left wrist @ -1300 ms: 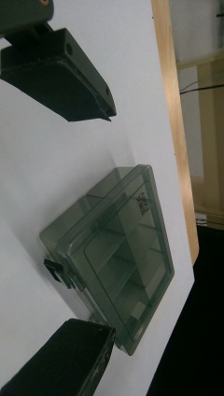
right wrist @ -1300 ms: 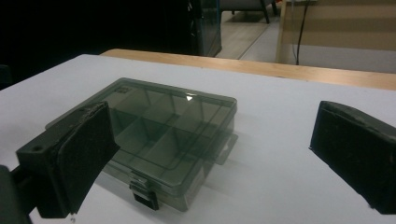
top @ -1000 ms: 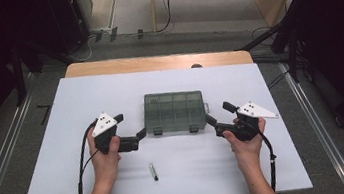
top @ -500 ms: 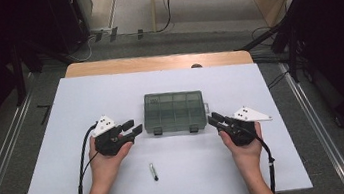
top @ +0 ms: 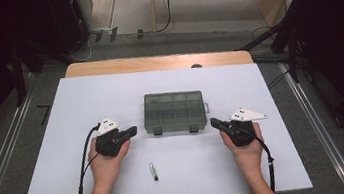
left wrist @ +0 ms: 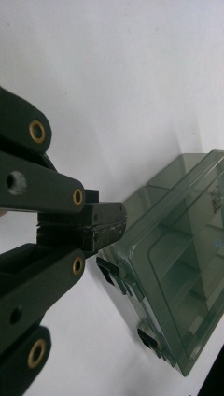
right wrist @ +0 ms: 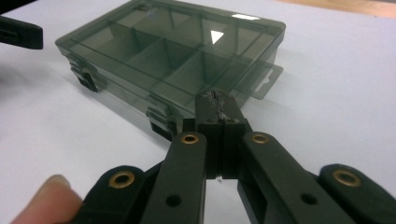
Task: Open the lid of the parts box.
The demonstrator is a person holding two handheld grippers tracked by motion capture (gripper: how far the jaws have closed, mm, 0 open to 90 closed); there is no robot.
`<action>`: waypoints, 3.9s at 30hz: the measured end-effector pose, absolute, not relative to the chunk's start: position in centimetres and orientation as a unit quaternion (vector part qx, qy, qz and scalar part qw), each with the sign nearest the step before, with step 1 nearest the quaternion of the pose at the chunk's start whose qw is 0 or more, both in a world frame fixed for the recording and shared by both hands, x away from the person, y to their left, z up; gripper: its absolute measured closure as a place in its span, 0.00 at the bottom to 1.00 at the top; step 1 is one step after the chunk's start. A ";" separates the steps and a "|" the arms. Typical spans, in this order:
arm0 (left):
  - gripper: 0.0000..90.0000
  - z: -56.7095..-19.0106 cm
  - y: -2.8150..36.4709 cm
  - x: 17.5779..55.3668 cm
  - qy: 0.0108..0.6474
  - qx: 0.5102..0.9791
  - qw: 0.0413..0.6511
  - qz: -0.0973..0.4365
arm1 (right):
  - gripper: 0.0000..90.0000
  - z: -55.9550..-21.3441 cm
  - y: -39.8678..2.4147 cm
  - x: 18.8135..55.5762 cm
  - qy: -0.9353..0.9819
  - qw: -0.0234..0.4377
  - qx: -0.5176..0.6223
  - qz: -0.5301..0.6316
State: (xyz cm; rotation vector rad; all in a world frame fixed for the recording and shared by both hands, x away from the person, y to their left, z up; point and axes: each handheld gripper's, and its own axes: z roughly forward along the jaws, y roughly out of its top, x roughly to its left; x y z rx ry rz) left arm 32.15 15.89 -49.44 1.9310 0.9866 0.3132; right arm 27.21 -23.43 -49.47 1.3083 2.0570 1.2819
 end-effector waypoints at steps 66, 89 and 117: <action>1.00 -50.5 14.2 32.8 0.384 0.802 0.447 0.103 | 1.00 -51.4 -22.4 28.4 0.766 0.192 0.463 0.403; 1.00 -49.9 14.0 32.5 0.374 0.792 0.468 0.112 | 1.00 -50.6 -22.2 28.1 0.758 0.209 0.453 0.421; 1.00 -47.1 12.7 33.6 0.344 0.776 0.510 0.140 | 1.00 -48.1 -22.7 29.1 0.727 0.212 0.455 0.468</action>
